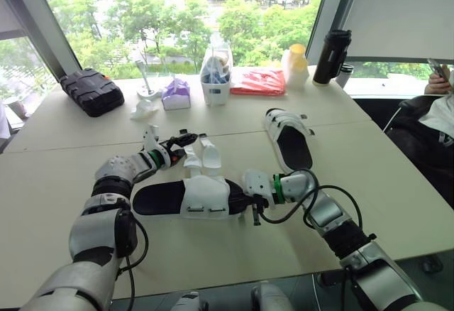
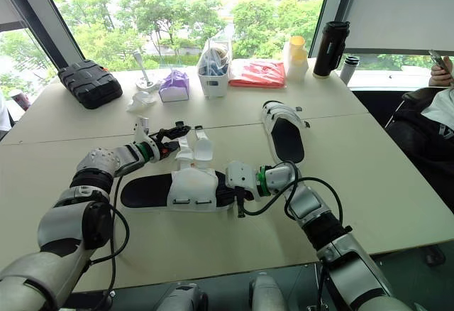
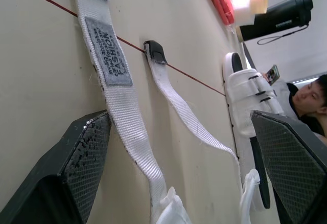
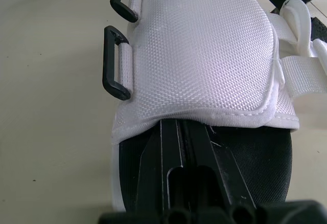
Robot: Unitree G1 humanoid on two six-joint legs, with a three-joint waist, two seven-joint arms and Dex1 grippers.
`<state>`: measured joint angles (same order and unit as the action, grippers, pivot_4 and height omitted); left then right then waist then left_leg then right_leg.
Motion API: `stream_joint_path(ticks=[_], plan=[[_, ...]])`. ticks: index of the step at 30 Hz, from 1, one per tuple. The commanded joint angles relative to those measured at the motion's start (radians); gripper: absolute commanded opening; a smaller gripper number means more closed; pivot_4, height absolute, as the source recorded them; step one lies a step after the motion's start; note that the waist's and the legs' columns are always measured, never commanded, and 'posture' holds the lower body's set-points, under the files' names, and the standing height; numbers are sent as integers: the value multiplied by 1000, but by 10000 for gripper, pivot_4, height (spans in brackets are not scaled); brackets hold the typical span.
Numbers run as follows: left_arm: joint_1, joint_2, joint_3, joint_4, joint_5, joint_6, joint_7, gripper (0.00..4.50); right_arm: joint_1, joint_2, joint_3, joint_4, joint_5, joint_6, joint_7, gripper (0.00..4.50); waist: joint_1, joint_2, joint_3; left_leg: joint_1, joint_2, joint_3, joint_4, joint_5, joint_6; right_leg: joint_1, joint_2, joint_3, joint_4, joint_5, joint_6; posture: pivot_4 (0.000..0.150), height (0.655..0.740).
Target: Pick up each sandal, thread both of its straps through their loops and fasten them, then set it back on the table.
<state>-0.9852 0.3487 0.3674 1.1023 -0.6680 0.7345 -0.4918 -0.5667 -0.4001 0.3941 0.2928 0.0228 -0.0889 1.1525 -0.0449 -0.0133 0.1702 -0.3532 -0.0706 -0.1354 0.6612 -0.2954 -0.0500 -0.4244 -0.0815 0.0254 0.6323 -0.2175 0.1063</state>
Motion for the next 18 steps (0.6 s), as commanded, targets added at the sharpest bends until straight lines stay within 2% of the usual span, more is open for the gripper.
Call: stream_joint_path(ticks=[1, 6, 13, 15, 18], plan=[[-18, -12, 16, 58, 42, -48, 16, 26874, -7, 18, 19, 19, -21, -2, -4, 0, 0, 0, 0, 0, 0, 0, 0, 0, 0, 0, 0, 0, 0, 0, 0, 1500, 7400], [-26, -16, 57, 84, 55, -89, 21, 1662, -10, 21, 20, 25, -25, -8, -2, 0, 1, 0, 0, 0, 0, 0, 0, 0, 0, 0, 0, 0, 0, 0, 0, 1500, 7400], [3, 1, 59, 1, 71, -156, -110, 705, -13, 22, 22, 34, -30, -20, 5, 0, -4, 0, 0, -1, 0, 0, 0, 0, 0, -1, 0, 0, 0, 0, 0, 1500, 7400], [56, 6, -2, -177, 81, -184, -248, 705, -14, 23, 23, 36, -30, -21, 7, 0, -4, 0, 0, -1, 0, 0, 0, 0, 0, -2, 0, 0, 0, 0, 0, 1500, 7400], [230, 17, -148, -618, 121, -285, -412, 705, -16, 20, 23, 38, -29, -24, 13, 0, -7, -1, 0, -3, 1, 0, -1, 0, -1, -3, 0, 0, 0, 0, 0, 1500, 7400]])
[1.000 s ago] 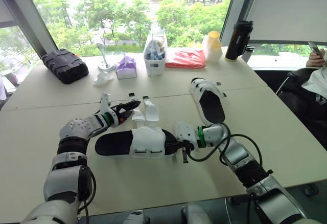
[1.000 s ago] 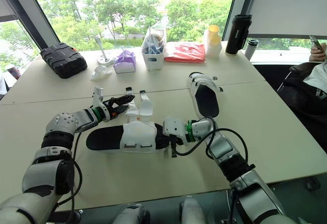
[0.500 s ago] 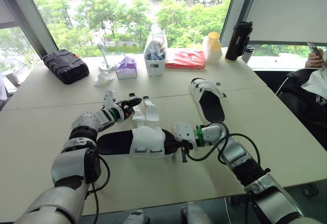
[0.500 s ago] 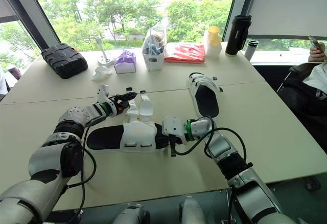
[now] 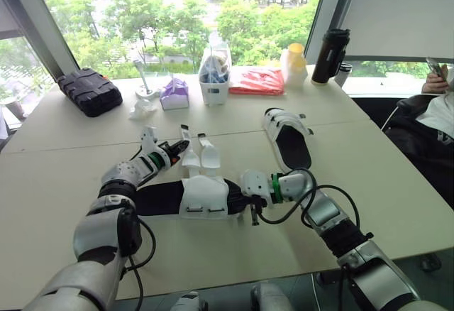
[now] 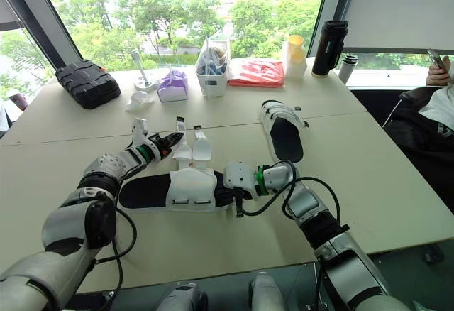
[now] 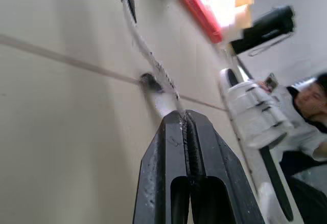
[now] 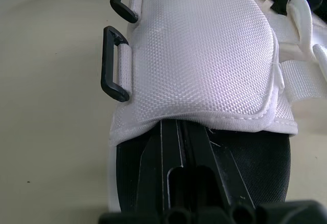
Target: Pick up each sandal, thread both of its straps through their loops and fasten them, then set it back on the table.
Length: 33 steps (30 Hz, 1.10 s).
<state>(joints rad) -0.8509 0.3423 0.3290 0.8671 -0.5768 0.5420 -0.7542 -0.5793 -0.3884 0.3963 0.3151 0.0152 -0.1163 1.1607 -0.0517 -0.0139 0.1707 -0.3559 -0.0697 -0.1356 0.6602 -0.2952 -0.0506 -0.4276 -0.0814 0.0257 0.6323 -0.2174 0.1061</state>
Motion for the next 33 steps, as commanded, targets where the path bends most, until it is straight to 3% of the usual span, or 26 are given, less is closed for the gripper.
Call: stream_joint_path(ticks=[1, 4, 9, 13, 22, 25, 30, 33], plan=[[143, 30, -141, -499, 45, -127, -162, 705, -5, 7, 21, 18, -22, 1, 8, 0, -2, 0, 0, 0, 0, 0, -1, 0, 0, 0, 0, 0, 0, 0, 0, 1500, 7400], [235, 48, -194, -689, 99, -233, -176, 705, -7, 5, 22, 24, -23, -4, 15, 0, 8, 0, 0, 1, 1, -1, -2, 1, -1, 0, -1, 1, -1, 0, -1, 1500, 7400], [411, 160, -321, -894, 317, -667, -299, 705, -12, 3, 27, 40, -26, -16, 30, 0, 9, 0, 0, 5, 1, 2, -10, 1, -1, 0, -1, 3, -3, 0, -1, 1500, 7400], [511, 260, -371, -899, 409, -1075, -410, 705, -19, 1, 29, 55, -29, -30, 40, 0, 8, 1, 0, 4, 2, 4, -11, 1, -2, 0, 0, 2, -4, 0, -2, 1500, 7400], [613, 415, -511, -763, 457, -1667, -477, 705, -37, 9, 35, 91, -40, -58, 47, 0, 8, 1, 0, 4, 4, 4, -13, 1, -1, 0, 1, 2, -6, 0, -2, 1500, 7400], [620, 452, -549, -734, 474, -1701, -451, 8578, -41, 12, 36, 99, -41, -62, 47, 0, 10, 1, 0, 4, 7, 4, -12, 1, -1, 0, 2, 2, -7, 0, -2, 1500, 7400], [716, 521, -552, -687, 558, -1756, -390, 32659, -43, 8, 37, 106, -45, -72, 50, 0, 4, 2, 1, 5, 8, 5, -13, 1, 0, 0, 3, 2, -6, 1, -3, 1500, 7400], [809, 570, -533, -687, 596, -1746, -343, 44822, -41, 6, 40, 107, -47, -77, 51, 0, 8, 2, 1, 6, 9, 5, -13, 0, 1, 0, 4, 2, -6, 0, -4, 1500, 7400]])
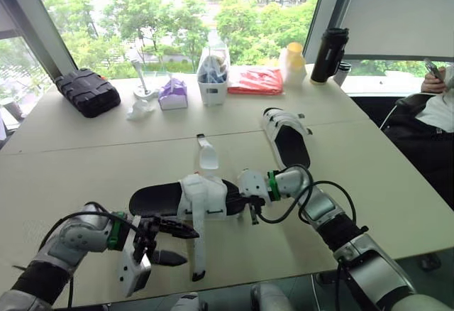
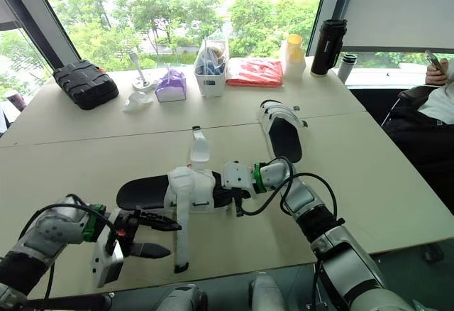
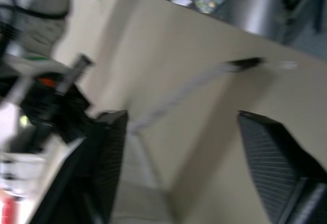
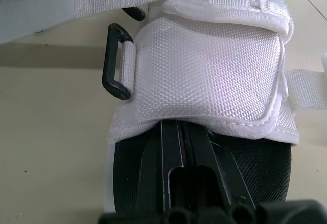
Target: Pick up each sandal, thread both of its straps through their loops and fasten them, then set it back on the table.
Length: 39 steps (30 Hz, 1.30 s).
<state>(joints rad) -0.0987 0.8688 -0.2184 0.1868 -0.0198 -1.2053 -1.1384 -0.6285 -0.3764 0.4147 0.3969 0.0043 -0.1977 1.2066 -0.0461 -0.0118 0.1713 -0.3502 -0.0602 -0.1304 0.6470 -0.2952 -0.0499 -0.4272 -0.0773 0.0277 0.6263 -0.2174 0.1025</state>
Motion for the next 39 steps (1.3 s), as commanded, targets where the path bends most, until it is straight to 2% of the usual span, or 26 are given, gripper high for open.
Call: stream_joint_path(ticks=[1, 3, 6, 9, 11, 13, 16, 19, 24, 33, 36, 39], plan=[[87, 59, 18, -8, 49, 11, 56, 44822, 8, -6, 22, 27, -37, 2, 4, 0, 3, 0, 0, 0, 0, 0, 0, 0, 0, 0, 0, 0, 0, 0, 0, 1500, 7400], [136, 86, 24, -12, 57, 21, 87, 44822, 9, -6, 23, 25, -37, 1, 4, 0, 2, 0, 0, 1, 0, 0, 0, 0, 0, 1, 0, 0, 0, 0, 0, 1500, 7400], [305, 126, 63, -17, -34, 206, 142, 44822, 9, -3, 26, 28, -38, -2, 2, 0, -3, 1, 0, 3, 1, 0, -1, -1, 1, 2, 1, 0, 0, -1, -1, 1500, 7400], [427, 118, 85, -172, -262, 596, 211, 44822, 12, -1, 27, 24, -38, 0, -4, 0, -1, 4, 1, 7, 2, -1, -3, -3, 5, 4, 1, 1, 2, -5, -3, 1500, 7400], [473, 132, 86, -287, -416, 833, 214, 44822, 17, -2, 27, 15, -35, 5, -3, 0, 1, 6, 2, 10, 2, -1, -3, -5, 8, 6, 1, 0, 3, -8, 1, 1500, 7400], [498, 166, 89, -421, -647, 1123, 227, 44822, 25, -6, 27, 2, -33, 10, 0, 0, 2, 5, 3, 11, 2, -2, -2, -5, 8, 9, 1, -1, 4, -10, 1, 1500, 7400], [461, 154, 121, -513, -918, 1413, 238, 44822, 33, -10, 28, -12, -34, 14, 5, 0, 2, 6, 4, 12, 3, -4, -1, -5, 8, 12, 2, -2, 4, -11, -1, 1500, 7400], [404, 124, 141, -542, -1070, 1610, 264, 44822, 39, -13, 29, -27, -35, 20, 7, 0, 1, 6, 4, 12, 3, -4, -1, -5, 8, 12, 3, -3, 3, -12, -1, 1500, 7400], [278, 20, 132, -494, -1132, 1813, 326, 44822, 47, -16, 31, -47, -36, 30, 8, 0, 3, 6, 4, 11, 3, -4, -2, -5, 8, 11, 3, -3, 3, -9, -4, 1500, 7400], [198, -91, 88, -502, -1030, 1961, 341, 44822, 50, -19, 28, -61, -41, 45, 4, 0, 4, 6, 4, 11, 2, -4, -2, -5, 8, 11, 2, -3, 2, -10, -7, 1500, 7400], [191, -120, 85, -511, -1007, 1990, 340, 36154, 52, -20, 27, -66, -41, 48, 3, 0, 5, 6, 4, 11, 2, -4, -2, -5, 8, 12, 2, -3, 1, -11, -6, 1500, 7400], [189, -129, 90, -524, -990, 2018, 334, 21189, 50, -20, 27, -64, -41, 49, 2, 0, 4, 6, 4, 11, 2, -4, -2, -5, 8, 12, 2, -3, 1, -10, -6, 1500, 7400]])
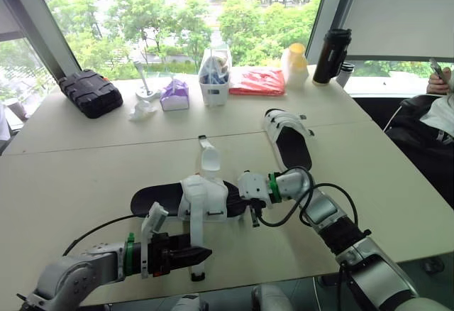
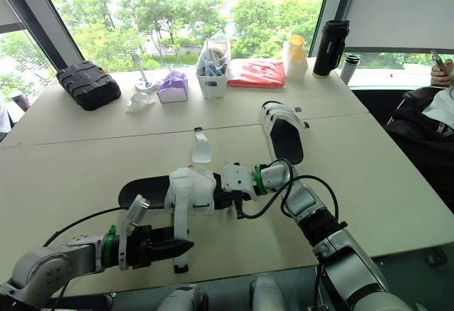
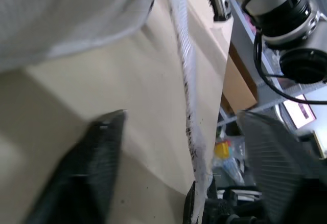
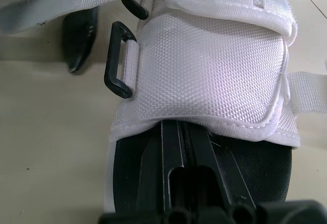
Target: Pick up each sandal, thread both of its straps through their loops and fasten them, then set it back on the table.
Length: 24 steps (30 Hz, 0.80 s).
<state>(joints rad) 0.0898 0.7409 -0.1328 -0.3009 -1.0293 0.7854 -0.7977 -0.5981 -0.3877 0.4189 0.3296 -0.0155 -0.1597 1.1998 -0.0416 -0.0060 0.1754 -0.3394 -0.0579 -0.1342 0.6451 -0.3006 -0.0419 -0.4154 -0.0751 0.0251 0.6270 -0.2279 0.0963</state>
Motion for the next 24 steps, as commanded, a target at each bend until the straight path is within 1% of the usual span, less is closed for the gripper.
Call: stream_joint_path(ticks=[1, 3, 4, 5, 8, 12, 14, 17, 21, 24], plan=[[1, -3, 6, -39, 27, 34, -8, 15614, 20, -9, 22, 3, -22, 11, 8, 0, 0, 0, 0, 0, 0, 0, 0, 0, 0, 0, 0, 0, 0, 0, 0, 1500, 7400], [2, -5, 13, -43, 37, 45, -11, 5501, 18, -7, 22, 6, -23, 10, 7, 0, 0, 0, 0, 0, 0, 0, 0, 0, 0, 0, 0, 0, 0, 0, 0, 1500, 7400], [2, -8, 17, -43, 41, 48, -11, 1308, 17, -6, 22, 7, -23, 11, 6, 0, 0, 0, 0, 0, 0, 0, 0, 0, 0, 0, 0, 0, 0, 0, 0, 1500, 7400], [1, -11, 23, -43, 43, 50, -10, 522, 15, -4, 22, 9, -23, 11, 5, 0, 0, 0, 0, 0, 0, 0, 0, 0, 0, 0, 0, 0, 0, 0, 0, 1500, 7400], [-5, -29, 54, -39, 28, 64, 1, 522, 14, -2, 22, 10, -23, 11, 3, 0, 0, 0, 0, 0, 0, -1, 0, 0, 0, 0, 0, 0, -1, -2, 3, 1500, 7400], [-49, -61, 153, -20, -49, 97, 24, 522, 14, 0, 24, 11, -24, 9, 2, 0, 1, 0, 0, 0, 0, -2, 0, 0, 0, 0, 0, 0, -1, -2, 3, 1500, 7400], [-73, -52, 192, -15, -100, 142, 9, 522, 12, 2, 24, 15, -24, 9, 0, 0, 0, 0, 0, 0, 0, -2, 0, 0, 0, 0, 0, 0, -1, -2, 3, 1500, 7400], [-110, -35, 230, 3, -124, 183, -7, 522, 10, 3, 24, 19, -25, 7, -1, 0, -2, 0, 0, 0, 0, -1, 0, 0, 0, 0, 0, 0, -1, -2, 3, 1500, 7400], [-188, -36, 256, 67, -101, 189, -24, 522, 7, 8, 24, 24, -26, 7, -4, 0, -2, 0, 0, 0, 0, -2, 0, 0, 0, 0, 0, 0, -1, -2, 2, 1500, 7400], [-241, -46, 250, 108, -73, 189, -31, 522, 7, 9, 26, 25, -28, 6, -4, 0, -2, 0, 0, 0, 0, -1, 0, 0, 0, 0, 0, 0, -1, -1, 2, 1500, 7400]])
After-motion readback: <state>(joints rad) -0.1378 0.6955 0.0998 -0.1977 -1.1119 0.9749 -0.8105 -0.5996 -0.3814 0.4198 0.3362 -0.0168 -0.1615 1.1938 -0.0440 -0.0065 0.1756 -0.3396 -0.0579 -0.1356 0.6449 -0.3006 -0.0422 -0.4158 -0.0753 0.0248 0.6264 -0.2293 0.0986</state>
